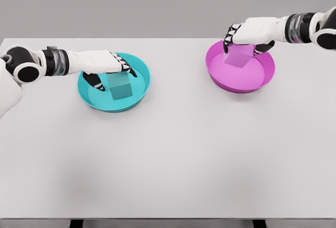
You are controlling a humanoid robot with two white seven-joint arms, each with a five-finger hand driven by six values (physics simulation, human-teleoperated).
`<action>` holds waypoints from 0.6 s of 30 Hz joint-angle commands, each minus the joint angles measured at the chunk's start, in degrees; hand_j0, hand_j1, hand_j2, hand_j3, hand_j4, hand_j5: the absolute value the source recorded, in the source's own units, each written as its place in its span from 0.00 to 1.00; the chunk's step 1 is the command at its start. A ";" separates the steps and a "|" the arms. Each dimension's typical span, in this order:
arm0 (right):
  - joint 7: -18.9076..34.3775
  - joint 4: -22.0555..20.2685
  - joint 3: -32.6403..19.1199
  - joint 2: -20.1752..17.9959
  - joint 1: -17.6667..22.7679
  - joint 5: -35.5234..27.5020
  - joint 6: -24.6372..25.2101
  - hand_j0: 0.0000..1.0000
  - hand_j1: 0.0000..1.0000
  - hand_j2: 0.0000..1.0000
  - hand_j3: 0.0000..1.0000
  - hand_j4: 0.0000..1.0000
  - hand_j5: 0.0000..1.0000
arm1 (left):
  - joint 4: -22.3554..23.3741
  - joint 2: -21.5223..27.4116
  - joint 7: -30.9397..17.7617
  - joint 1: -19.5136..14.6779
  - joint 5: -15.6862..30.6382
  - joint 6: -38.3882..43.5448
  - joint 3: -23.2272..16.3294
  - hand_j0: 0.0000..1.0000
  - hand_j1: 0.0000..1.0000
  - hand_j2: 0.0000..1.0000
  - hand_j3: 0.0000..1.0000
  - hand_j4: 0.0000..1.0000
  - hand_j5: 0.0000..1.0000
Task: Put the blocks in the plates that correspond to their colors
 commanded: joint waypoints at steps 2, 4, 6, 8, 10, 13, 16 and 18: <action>-0.05 2.99 0.06 1.46 -0.26 1.88 0.14 0.49 0.49 0.49 0.49 0.49 0.49 | -0.33 0.07 0.02 -0.09 0.44 0.15 0.15 1.00 1.00 1.00 1.00 1.00 1.00; -0.05 4.04 -0.02 1.55 -0.26 3.20 0.14 0.62 0.62 0.62 0.62 0.62 0.62 | -0.77 0.15 0.02 -0.17 0.53 0.15 0.15 1.00 1.00 1.00 1.00 1.00 1.00; -0.05 4.31 0.06 1.55 -0.26 3.29 0.14 1.00 1.00 1.00 1.00 1.00 1.00 | -3.76 1.03 0.02 -0.09 3.69 0.15 1.37 1.00 1.00 1.00 1.00 1.00 1.00; -0.05 4.31 -0.02 1.55 -0.35 3.11 0.14 1.00 1.00 1.00 1.00 1.00 1.00 | -7.18 3.49 0.02 0.44 9.58 0.15 2.87 1.00 1.00 1.00 1.00 1.00 1.00; -0.05 4.31 -0.02 1.64 -0.35 2.76 0.14 1.00 1.00 1.00 1.00 1.00 1.00 | -10.61 7.09 0.02 0.44 13.62 0.15 2.96 1.00 1.00 1.00 1.00 1.00 1.00; -0.05 4.40 -0.29 1.55 -0.88 1.27 0.14 1.00 1.00 1.00 1.00 1.00 1.00 | -13.87 11.14 0.02 0.88 21.44 0.15 2.87 1.00 1.00 1.00 1.00 1.00 1.00; -0.05 8.17 -1.43 -0.47 -1.76 -7.60 0.14 1.00 1.00 1.00 1.00 1.00 1.00 | -14.13 12.98 0.02 2.90 27.07 0.15 3.14 1.00 1.00 1.00 1.00 1.00 1.00; -0.05 10.02 -6.52 -4.34 -1.76 -14.99 0.14 1.00 1.00 1.00 1.00 1.00 1.00 | -15.18 15.45 0.02 5.88 33.22 0.15 5.15 1.00 1.00 1.00 1.00 1.00 1.00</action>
